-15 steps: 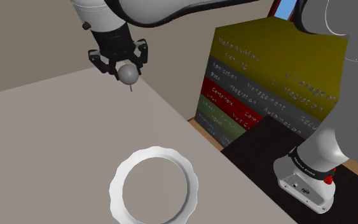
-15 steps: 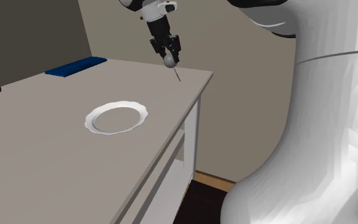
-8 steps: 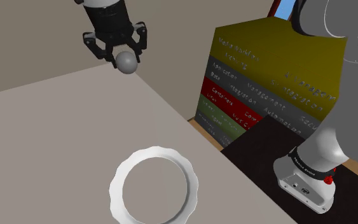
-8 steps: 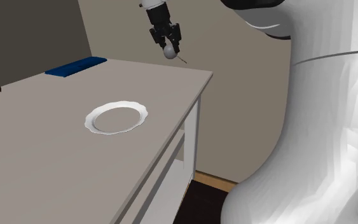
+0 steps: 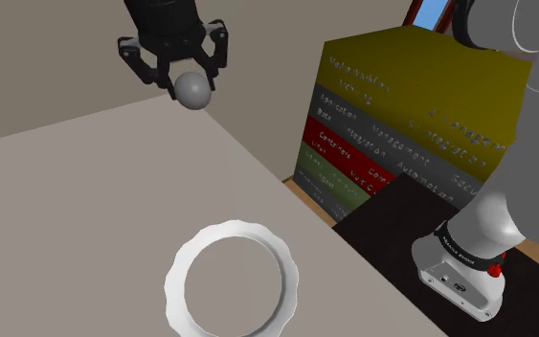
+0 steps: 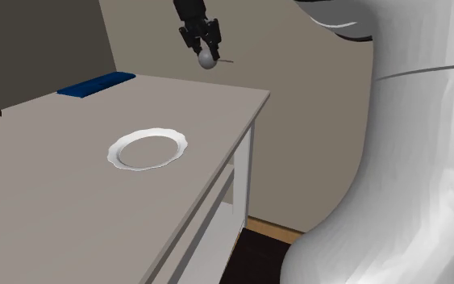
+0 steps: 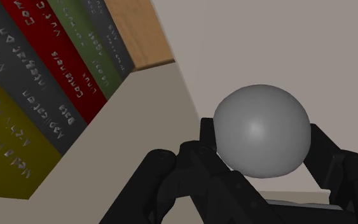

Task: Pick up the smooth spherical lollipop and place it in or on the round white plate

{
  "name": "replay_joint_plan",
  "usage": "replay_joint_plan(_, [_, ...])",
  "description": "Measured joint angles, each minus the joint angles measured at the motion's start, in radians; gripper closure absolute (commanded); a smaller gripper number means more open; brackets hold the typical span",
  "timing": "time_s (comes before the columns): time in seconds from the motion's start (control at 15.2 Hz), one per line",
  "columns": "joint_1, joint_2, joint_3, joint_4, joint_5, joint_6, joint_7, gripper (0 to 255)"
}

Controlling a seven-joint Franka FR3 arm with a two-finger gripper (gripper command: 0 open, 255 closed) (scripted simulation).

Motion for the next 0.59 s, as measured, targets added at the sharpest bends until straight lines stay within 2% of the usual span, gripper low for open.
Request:
replay_joint_plan(0.26, [0.021,-0.059,0.032,-0.053,0.039,-0.022,0.064,255])
replay_joint_plan(0.59, [0.070,-0.104,0.068,-0.087,0.074,-0.057,0.152,255])
